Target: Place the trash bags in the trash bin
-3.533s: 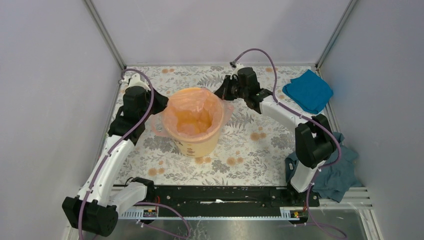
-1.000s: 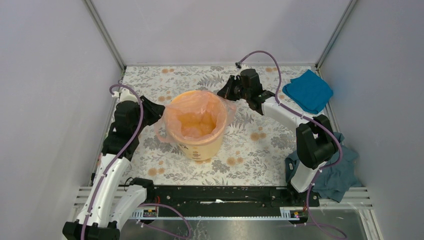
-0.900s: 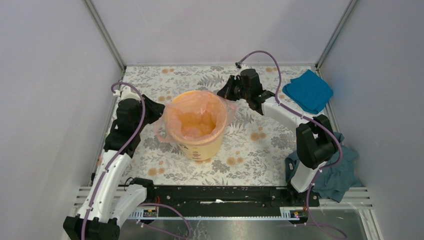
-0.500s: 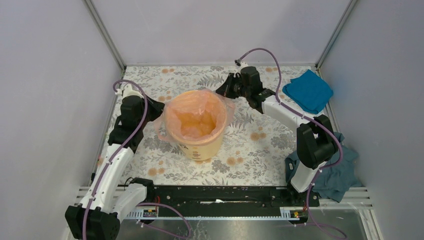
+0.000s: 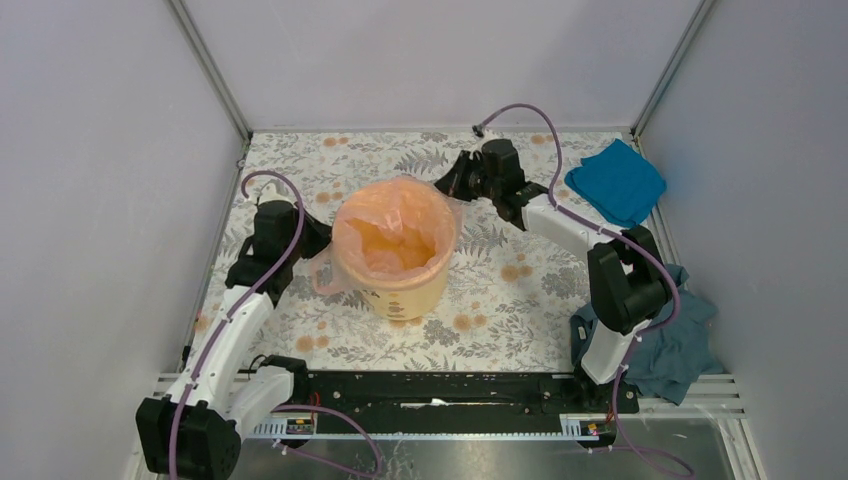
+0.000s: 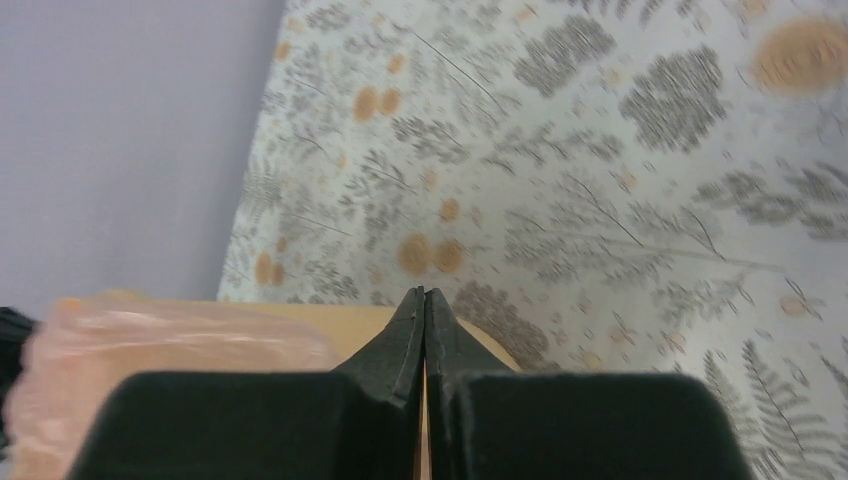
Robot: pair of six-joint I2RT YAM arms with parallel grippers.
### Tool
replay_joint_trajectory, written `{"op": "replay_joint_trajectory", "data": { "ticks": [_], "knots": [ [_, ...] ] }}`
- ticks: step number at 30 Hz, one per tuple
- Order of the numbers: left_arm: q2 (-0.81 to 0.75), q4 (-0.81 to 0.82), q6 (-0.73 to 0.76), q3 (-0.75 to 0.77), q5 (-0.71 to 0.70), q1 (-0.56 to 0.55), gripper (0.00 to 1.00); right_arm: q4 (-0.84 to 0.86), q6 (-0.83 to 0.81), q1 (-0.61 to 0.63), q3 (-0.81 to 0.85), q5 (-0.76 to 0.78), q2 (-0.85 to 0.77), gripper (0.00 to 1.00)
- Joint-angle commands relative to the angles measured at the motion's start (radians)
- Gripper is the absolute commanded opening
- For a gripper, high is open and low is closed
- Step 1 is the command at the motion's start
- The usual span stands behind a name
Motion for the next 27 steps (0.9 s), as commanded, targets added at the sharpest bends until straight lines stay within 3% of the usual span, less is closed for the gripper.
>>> {"op": "replay_joint_trajectory", "data": {
  "ticks": [1, 4, 14, 19, 23, 27],
  "knots": [
    [0.001, -0.032, 0.049, 0.103, 0.038, 0.003, 0.00, 0.041, 0.007, -0.021, -0.107, 0.032, -0.016, 0.00],
    [0.027, -0.034, 0.054, 0.131, 0.045, 0.003, 0.00, 0.026, 0.006, -0.023, -0.136, 0.027, -0.031, 0.00],
    [0.066, 0.006, 0.022, -0.034, 0.012, 0.003, 0.00, -0.018, 0.003, -0.056, -0.072, -0.073, -0.147, 0.03],
    [0.079, 0.003, 0.047, -0.004, 0.026, 0.003, 0.00, 0.050, 0.048, -0.197, -0.136, -0.271, -0.226, 0.45],
    [0.118, 0.013, 0.066, 0.021, 0.053, 0.003, 0.00, 0.051, 0.020, -0.248, -0.152, -0.458, -0.210, 0.67],
    [0.195, 0.026, 0.060, 0.044, 0.114, 0.003, 0.00, 0.182, 0.126, -0.249, -0.226, -0.511, -0.172, 0.77]
  ]
}}
